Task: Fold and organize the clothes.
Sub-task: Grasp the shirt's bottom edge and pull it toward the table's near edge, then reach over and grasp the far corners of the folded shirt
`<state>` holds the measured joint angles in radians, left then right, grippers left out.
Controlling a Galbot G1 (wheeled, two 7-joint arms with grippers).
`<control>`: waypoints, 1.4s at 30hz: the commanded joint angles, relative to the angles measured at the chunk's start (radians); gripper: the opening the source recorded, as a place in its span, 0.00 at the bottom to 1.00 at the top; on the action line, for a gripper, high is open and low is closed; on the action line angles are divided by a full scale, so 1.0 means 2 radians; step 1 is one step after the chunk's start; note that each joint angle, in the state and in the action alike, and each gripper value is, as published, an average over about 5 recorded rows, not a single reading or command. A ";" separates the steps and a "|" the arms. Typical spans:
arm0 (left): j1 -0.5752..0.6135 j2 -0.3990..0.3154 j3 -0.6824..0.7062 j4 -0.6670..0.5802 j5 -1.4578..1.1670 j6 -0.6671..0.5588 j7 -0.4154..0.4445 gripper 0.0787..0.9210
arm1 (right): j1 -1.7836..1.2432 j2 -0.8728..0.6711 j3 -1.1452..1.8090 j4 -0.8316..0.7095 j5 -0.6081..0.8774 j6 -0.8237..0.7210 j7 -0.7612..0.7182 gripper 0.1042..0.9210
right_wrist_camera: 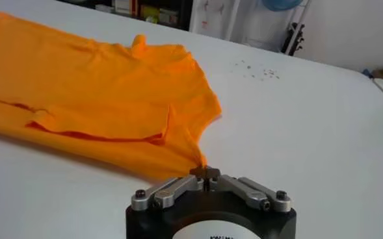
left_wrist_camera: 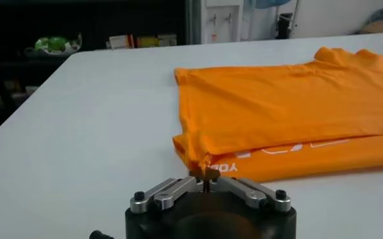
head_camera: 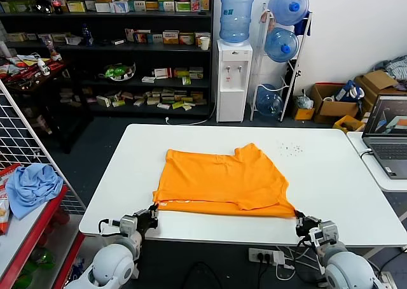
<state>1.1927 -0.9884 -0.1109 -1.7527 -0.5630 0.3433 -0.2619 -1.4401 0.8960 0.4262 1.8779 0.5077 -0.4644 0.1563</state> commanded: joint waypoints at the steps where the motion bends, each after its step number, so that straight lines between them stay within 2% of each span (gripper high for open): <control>1: 0.058 0.039 -0.005 -0.065 -0.002 0.005 -0.005 0.03 | -0.059 -0.008 0.009 0.061 0.008 -0.024 0.016 0.03; 9: 0.069 0.041 -0.010 -0.084 -0.002 0.023 -0.011 0.05 | -0.071 -0.012 0.018 0.076 0.013 -0.036 0.018 0.04; 18: 0.079 0.052 -0.023 -0.099 -0.015 0.033 -0.017 0.34 | -0.038 -0.023 0.025 0.080 0.053 -0.035 0.031 0.35; 22: 0.067 0.063 -0.030 -0.107 -0.020 0.033 -0.020 0.48 | -0.009 -0.034 0.031 0.069 0.072 -0.011 0.033 0.50; 27: 0.000 0.057 -0.025 -0.075 -0.025 0.016 -0.016 0.65 | 0.063 -0.041 0.022 0.010 0.087 0.040 0.013 0.67; 32: -0.116 0.016 0.005 0.016 -0.028 -0.012 0.003 0.81 | 0.172 -0.027 -0.006 -0.090 0.105 0.055 -0.016 0.83; 36: -0.196 -0.016 0.037 0.103 -0.034 -0.021 0.017 0.88 | 0.244 -0.016 -0.035 -0.158 0.115 0.045 -0.037 0.88; 42: -0.278 -0.046 0.080 0.194 -0.050 -0.021 0.023 0.88 | 0.336 0.003 -0.078 -0.255 0.118 0.033 -0.079 0.88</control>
<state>0.9305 -0.9931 -0.0538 -1.6456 -0.6372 0.3274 -0.2417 -1.0187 0.8799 0.3485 1.6046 0.7117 -0.4048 0.0748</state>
